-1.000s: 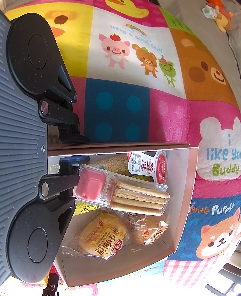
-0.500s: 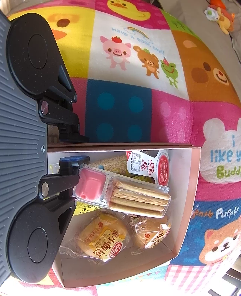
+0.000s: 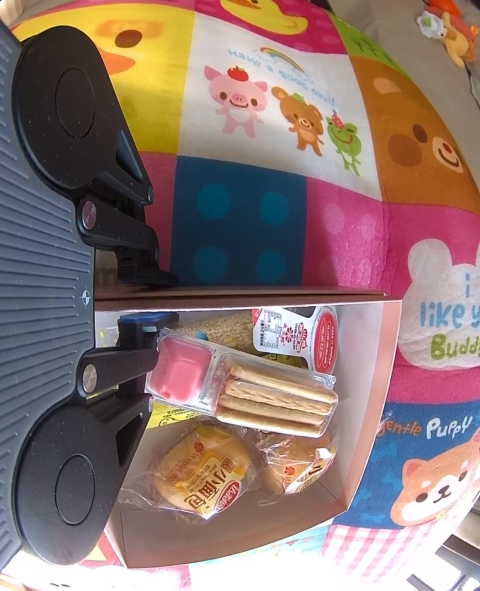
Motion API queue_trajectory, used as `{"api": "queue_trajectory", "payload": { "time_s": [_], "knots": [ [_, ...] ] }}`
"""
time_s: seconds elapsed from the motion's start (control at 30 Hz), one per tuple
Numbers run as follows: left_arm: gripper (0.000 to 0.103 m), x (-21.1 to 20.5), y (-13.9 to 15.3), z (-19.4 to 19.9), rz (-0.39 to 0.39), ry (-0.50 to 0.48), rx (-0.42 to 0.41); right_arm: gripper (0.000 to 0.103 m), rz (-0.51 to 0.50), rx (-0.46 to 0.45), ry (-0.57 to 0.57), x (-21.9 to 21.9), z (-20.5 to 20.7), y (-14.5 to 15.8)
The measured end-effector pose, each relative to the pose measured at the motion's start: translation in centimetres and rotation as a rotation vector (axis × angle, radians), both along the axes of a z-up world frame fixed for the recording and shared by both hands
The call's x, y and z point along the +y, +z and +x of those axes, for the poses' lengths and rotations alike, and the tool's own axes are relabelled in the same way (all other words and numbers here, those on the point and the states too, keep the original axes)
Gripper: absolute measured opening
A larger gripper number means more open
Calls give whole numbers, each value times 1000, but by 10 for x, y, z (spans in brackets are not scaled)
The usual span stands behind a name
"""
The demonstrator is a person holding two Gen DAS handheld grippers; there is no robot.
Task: Organize objects
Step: 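Carry the quail-egg packet into the pink box and open the right gripper, then release the pink box from the left gripper and pull both tools back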
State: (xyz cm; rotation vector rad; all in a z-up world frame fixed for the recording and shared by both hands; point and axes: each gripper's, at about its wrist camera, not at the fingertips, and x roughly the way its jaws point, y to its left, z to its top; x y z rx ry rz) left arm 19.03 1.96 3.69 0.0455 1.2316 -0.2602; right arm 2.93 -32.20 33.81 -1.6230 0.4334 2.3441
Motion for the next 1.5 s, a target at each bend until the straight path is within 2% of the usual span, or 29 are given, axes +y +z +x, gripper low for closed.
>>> {"api": "queue_trajectory", "payload": {
  "time_s": [0.17, 0.2, 0.23, 0.3, 0.4, 0.53, 0.73, 0.97, 1.17, 1.23, 1.4, 1.5],
  "knots": [
    [17, 6, 0, 3, -29, -5, 9, 54, -4, 52, -67, 19, -30, -15],
    [17, 6, 0, 3, -29, -10, 8, 62, 1, 58, -83, 24, -35, -19],
    [17, 6, 0, 3, -27, -16, 6, 66, 18, 67, -98, 28, -38, -22],
    [17, 5, 1, 4, -21, -24, 3, 66, 49, 73, -117, 33, -40, -27],
    [17, 4, 2, 5, -14, -28, 1, 66, 41, 59, -152, 43, -32, -39],
    [17, 3, 3, 4, -2, -41, -7, 66, 70, -11, -162, 46, -16, -77],
    [17, 2, 4, 5, 0, -37, -10, 66, 38, -85, -166, 39, 5, -129],
    [15, 6, 4, -1, 1, -56, -28, 66, 51, -51, -131, 36, 15, -151],
    [13, 7, 4, -5, -4, -24, -47, 66, 54, -9, -146, 36, 24, -189],
    [12, 7, 5, -6, -2, -19, -72, 66, 63, 17, -147, 39, 28, -198],
    [12, 4, 30, -26, 16, -16, -252, 66, 110, 91, -116, 44, 37, -212],
    [12, 5, 44, -46, 30, -10, -326, 66, 114, 133, -96, 45, 42, -219]
  ]
}}
